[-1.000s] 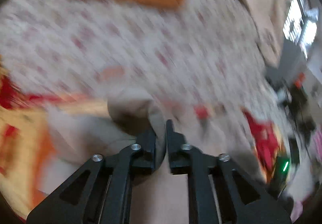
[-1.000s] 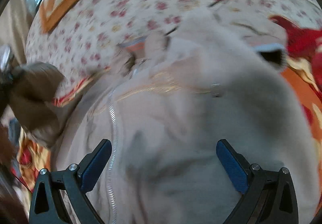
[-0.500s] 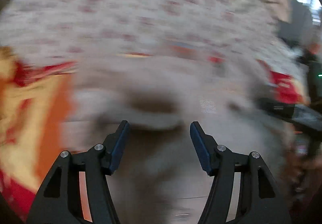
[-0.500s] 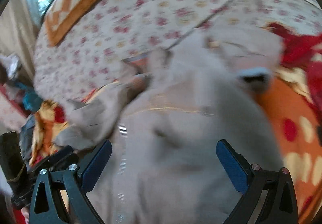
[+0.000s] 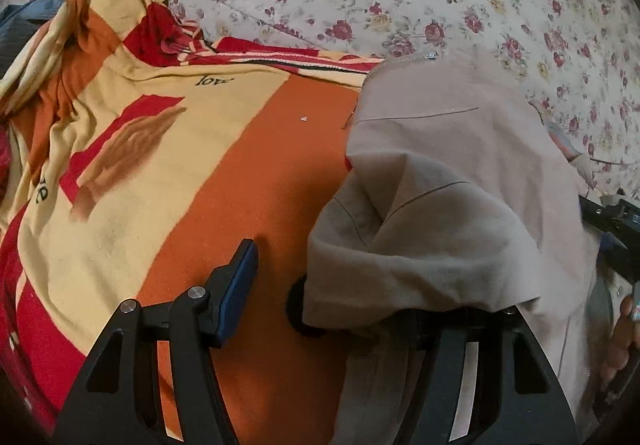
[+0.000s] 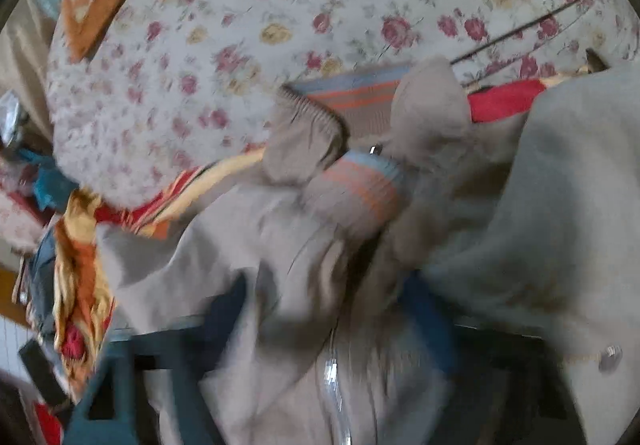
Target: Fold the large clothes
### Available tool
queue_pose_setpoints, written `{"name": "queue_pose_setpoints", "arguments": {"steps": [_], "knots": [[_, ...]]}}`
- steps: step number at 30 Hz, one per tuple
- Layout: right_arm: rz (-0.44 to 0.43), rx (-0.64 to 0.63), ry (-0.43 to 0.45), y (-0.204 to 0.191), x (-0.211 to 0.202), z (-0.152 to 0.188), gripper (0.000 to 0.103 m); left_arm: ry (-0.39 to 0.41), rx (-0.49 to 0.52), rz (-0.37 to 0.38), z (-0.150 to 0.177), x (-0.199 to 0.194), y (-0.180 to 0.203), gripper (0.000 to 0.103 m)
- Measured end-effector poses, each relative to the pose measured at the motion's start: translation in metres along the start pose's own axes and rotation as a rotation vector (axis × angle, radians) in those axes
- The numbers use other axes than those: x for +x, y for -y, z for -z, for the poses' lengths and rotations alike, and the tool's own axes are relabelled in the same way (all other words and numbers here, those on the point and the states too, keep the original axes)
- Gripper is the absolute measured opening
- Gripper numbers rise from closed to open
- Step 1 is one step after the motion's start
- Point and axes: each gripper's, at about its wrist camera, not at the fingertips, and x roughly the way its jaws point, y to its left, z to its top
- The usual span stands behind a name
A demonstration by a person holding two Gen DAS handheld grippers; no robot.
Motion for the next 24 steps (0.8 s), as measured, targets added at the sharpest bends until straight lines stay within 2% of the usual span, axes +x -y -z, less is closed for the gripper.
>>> {"name": "queue_pose_setpoints", "arguments": {"steps": [4, 9, 11, 13, 15, 17, 18, 19, 21, 24], "knots": [[-0.04, -0.01, 0.043, 0.001, -0.016, -0.003, 0.019, -0.007, 0.009, 0.001, -0.002, -0.004, 0.004, 0.062], [-0.094, -0.026, 0.192, 0.019, -0.096, 0.014, 0.016, -0.024, 0.014, 0.069, 0.003, -0.021, -0.005, 0.062], [-0.041, -0.06, 0.235, 0.03, -0.123, 0.031, 0.016, -0.026, 0.005, 0.106, 0.004, -0.028, -0.009, 0.062], [0.065, -0.12, 0.208, 0.036, -0.123, 0.047, 0.016, -0.031, 0.0, 0.108, 0.004, -0.03, -0.01, 0.062], [0.138, -0.142, 0.109, 0.046, -0.103, 0.058, 0.018, -0.057, 0.032, 0.095, 0.004, -0.03, -0.007, 0.062], [0.16, -0.127, 0.013, 0.06, -0.09, 0.065, 0.029, -0.063, 0.065, 0.073, 0.007, -0.034, -0.006, 0.062], [0.169, -0.108, 0.009, 0.068, -0.093, 0.067, 0.042, -0.053, 0.076, 0.065, 0.009, -0.038, -0.007, 0.062], [0.177, -0.091, 0.035, 0.074, -0.103, 0.07, 0.05, -0.046, 0.087, 0.057, 0.009, -0.041, -0.008, 0.062], [0.2, -0.085, 0.08, 0.079, -0.122, 0.071, 0.052, -0.02, 0.111, 0.042, 0.008, -0.051, -0.01, 0.062], [0.249, -0.085, 0.133, 0.08, -0.148, 0.068, 0.052, 0.065, 0.065, -0.006, 0.002, -0.069, -0.02, 0.062]]}}
